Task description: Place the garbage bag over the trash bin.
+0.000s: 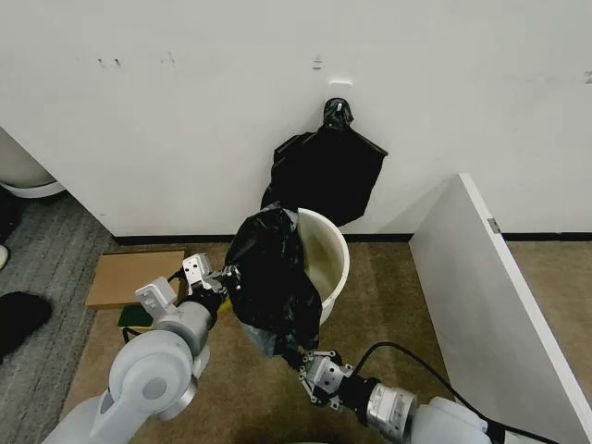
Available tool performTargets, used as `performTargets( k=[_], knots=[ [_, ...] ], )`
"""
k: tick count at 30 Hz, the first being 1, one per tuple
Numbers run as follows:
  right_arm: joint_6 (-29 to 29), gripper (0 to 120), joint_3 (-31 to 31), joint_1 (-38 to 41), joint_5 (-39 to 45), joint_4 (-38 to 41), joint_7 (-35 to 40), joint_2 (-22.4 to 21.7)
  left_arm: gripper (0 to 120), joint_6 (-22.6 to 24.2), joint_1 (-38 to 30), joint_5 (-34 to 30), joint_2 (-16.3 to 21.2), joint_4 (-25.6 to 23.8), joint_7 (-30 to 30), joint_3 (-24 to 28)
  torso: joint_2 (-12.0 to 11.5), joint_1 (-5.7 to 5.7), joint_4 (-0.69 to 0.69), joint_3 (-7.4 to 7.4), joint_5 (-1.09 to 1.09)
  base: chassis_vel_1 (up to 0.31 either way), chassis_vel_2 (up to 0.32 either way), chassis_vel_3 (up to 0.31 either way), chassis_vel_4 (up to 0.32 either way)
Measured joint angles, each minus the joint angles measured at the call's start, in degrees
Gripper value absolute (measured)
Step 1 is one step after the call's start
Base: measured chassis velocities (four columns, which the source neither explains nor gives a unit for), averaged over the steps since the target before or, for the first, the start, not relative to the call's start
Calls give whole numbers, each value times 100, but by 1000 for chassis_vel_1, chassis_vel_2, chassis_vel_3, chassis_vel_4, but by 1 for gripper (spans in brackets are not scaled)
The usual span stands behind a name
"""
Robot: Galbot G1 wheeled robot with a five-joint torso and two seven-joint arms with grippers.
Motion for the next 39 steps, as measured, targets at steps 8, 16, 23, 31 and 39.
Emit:
performTargets(
  k=[8,16,23,31,39],
  knots=[
    [-1,0,41,-2,-43,22,32,-24,5,-8,62,-1,1,43,-45,-20,0,0,0,0,0,0,0,0,0],
    [-3,13,194,-71,55,313,35,-124,5,-143,82,567,-18,263,-29,39,0,0,1,0,0,0,0,0,0],
    [-17,48,304,-136,136,498,31,-232,5,-247,67,874,-27,409,-48,52,0,0,0,0,-1,0,0,0,0],
    [-50,74,457,-230,183,891,-89,-494,5,-449,13,1247,-48,660,-126,9,0,0,1,0,0,0,0,0,0],
    [131,99,588,-220,479,1055,-12,-484,5,-531,31,1573,-48,718,-144,-16,0,0,-1,0,0,0,0,0,0]
  ],
)
